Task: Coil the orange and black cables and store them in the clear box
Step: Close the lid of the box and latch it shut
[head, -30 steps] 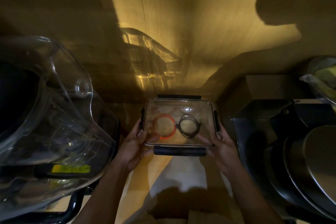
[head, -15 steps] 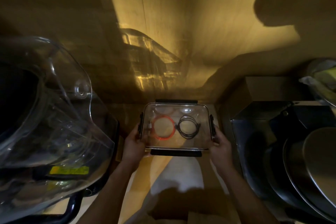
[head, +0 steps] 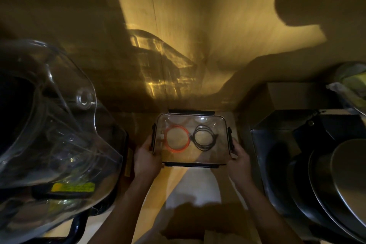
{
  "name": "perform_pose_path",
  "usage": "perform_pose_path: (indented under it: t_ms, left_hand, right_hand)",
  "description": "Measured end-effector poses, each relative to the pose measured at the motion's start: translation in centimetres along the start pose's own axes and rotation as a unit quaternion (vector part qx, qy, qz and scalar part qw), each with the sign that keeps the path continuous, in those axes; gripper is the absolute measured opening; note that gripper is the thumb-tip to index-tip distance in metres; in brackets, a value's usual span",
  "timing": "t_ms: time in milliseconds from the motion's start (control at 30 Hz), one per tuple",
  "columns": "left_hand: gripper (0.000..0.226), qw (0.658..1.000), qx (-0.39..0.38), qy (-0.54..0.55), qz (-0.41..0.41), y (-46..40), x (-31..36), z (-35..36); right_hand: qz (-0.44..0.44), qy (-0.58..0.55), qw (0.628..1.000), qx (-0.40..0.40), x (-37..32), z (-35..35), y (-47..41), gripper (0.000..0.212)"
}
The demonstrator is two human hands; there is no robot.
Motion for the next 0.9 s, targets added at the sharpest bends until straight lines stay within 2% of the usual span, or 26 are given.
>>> perform_pose_path:
  t_ms: [100,267,367,500,633,900]
  left_hand:
    - [0.039,0.994,0.036,-0.106,0.01,-0.3,0.2,-1.0]
    - [0.044,0.993,0.04,-0.109,-0.006,-0.2,-0.5,-0.8]
    - [0.041,0.995,0.043,-0.087,-0.02,-0.1,-0.7,-0.8]
    - [0.016,0.998,0.054,-0.021,-0.039,0.0,-0.1,-1.2]
    - [0.012,0.996,0.078,0.005,-0.05,-0.3,-0.5,-1.4]
    - [0.012,0.996,0.085,0.008,-0.019,-0.3,-0.1,-1.6]
  right_hand:
    - [-0.009,0.012,1.0,-0.005,-0.1,-0.1,0.1,0.056]
    - [-0.01,0.036,0.999,-0.012,0.0,-0.1,0.0,0.054]
    - [-0.016,0.042,0.999,-0.017,-0.3,-0.1,0.0,0.048]
    - [-0.037,0.057,0.998,-0.01,-1.1,-0.5,0.1,0.042]
    - [-0.068,0.077,0.995,0.001,-1.9,-0.6,0.5,0.043]
    - [-0.091,0.093,0.992,0.001,-3.0,-0.5,0.5,0.039]
Point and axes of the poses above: each hand's wrist, its own y-axis away from the middle knuckle, its own z-axis out of the palm, x = y × z, the point moved 10 cm from there along -y, towards the middle knuckle, and after that the axes turned 5 degrees about -y, right-handed, at the moved point
